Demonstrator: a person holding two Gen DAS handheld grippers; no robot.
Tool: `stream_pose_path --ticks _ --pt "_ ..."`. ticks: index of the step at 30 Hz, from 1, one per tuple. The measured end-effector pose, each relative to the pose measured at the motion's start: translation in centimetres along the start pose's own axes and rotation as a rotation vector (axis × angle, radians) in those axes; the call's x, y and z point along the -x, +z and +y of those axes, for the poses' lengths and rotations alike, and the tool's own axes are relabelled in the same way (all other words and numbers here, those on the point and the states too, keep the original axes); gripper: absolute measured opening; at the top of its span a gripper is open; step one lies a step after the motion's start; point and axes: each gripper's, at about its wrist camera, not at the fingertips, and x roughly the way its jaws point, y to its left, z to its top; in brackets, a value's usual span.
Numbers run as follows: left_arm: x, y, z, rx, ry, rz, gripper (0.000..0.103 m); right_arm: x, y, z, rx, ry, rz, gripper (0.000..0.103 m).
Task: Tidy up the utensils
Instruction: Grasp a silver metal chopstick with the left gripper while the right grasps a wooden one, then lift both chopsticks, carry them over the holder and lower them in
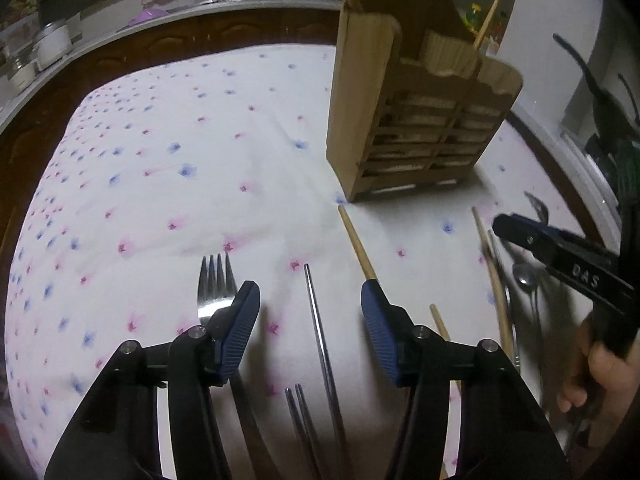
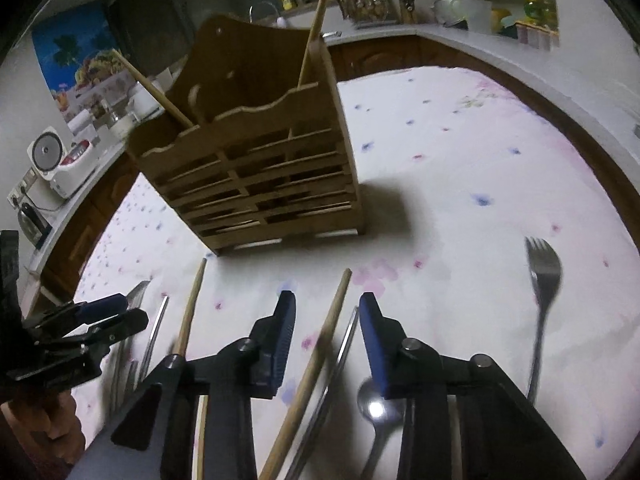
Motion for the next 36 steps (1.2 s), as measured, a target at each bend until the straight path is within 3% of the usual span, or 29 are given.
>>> stream_pose_path --ticks 3,6,9,12,14,23,36 --pt "-1.0 0.1 -0.1 -0.008 0.0 0.036 0.052 -1.7 0.5 0.1 0.013 -0.018 0.039 0.033" --pt "-2.3 0.1 -0.2 -0.009 0.006 0.083 0.04 -3.2 0.7 0.3 0.032 -0.038 0.081 0.03" --pt "-2.4 0.2 -0.7 -0.038 0.033 0.069 0.037 -3.5 0.8 0.7 0.061 -0.062 0.076 0.029" --pt "-2.5 0.4 -0.8 -0.056 0.051 0.059 0.023 -3.8 0.8 1.1 0.08 -0.088 0.077 0.019" --pt "-2.7 0.6 -0.6 -0.055 0.047 0.057 0.007 -3.8 0.8 1.1 0.082 -0.101 0.075 0.01" --pt "-1.9 0.8 0.3 0.0 0.007 0.03 0.005 -2.3 1.1 0.9 0.03 -0.022 0.047 0.006" --pt "8.1 -0.1 0.8 0.078 -0.151 -0.171 0.003 6.9 1.9 1.6 -0.012 0.123 -0.115 0.005"
